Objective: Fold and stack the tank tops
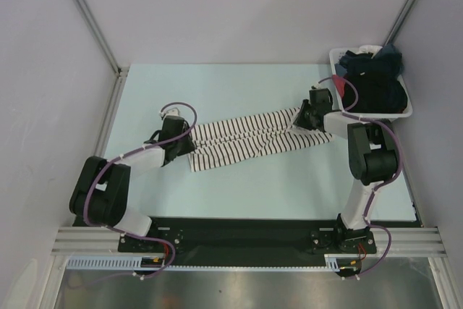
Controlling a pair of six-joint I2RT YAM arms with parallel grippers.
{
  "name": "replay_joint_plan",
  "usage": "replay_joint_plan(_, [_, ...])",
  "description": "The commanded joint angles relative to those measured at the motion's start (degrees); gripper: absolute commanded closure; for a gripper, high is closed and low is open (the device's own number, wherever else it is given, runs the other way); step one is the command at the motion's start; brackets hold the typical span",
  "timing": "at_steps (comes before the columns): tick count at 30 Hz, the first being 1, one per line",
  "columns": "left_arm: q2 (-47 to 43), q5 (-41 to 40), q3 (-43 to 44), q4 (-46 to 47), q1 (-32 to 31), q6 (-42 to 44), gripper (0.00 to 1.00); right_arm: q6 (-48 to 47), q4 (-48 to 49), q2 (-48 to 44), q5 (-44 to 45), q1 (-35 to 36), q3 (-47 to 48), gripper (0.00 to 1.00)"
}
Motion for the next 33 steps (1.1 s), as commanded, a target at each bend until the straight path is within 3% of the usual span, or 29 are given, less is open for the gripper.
replay_joint_plan(1, [-3.6,-4.7,3.3,-2.5,0.4,0.7,0.59,0.4,-1.5,-5.6,2.1,-0.3,1.9,0.72])
replay_joint_plan(3, [-4.4,-5.7,4.1,-3.3,1.1,1.4,0.47,1.5,-3.2,-7.0,3.5,-0.2,1.3,0.61])
replay_joint_plan(4, [-4.5,-5.6,5.1,-4.1,1.4,1.5,0.36,2.4,-4.3,-9.2,5.3,-0.1,0.6,0.59])
replay_joint_plan(5, [-4.2,-5.4,5.7,-4.4,1.8,1.5,0.32,3.2,-4.7,-10.4,6.6,0.0,-0.4,0.47])
replay_joint_plan(7, [-3.3,-4.4,7.7,-5.2,3.5,2.1,0.24,6.4,-6.9,-14.2,12.2,0.0,-3.4,0.41])
replay_joint_plan(8, [-2.8,-3.7,8.2,-5.4,4.0,2.2,0.23,7.3,-7.4,-15.8,13.9,0.1,-4.5,0.33])
replay_joint_plan(11, [-0.5,-2.7,10.6,-5.7,5.6,2.8,0.22,10.1,-9.9,-20.7,18.3,-0.1,-7.7,0.30])
replay_joint_plan(15, [5.3,0.3,13.5,-5.1,6.4,2.7,0.22,12.4,-7.7,-26.5,16.0,-0.1,-13.8,0.35])
replay_joint_plan(18, [10.4,2.9,16.9,-5.5,6.5,2.2,0.25,15.4,-5.6,-28.9,14.5,-0.1,-18.2,0.37])
replay_joint_plan(27, [18.5,5.0,22.2,-6.2,6.7,1.4,0.50,19.5,-1.4,-24.8,13.7,-0.7,-21.6,0.42])
replay_joint_plan(33, [21.9,6.1,23.8,-6.5,6.9,0.8,0.76,22.6,1.4,-22.4,13.8,-1.3,-23.6,0.46])
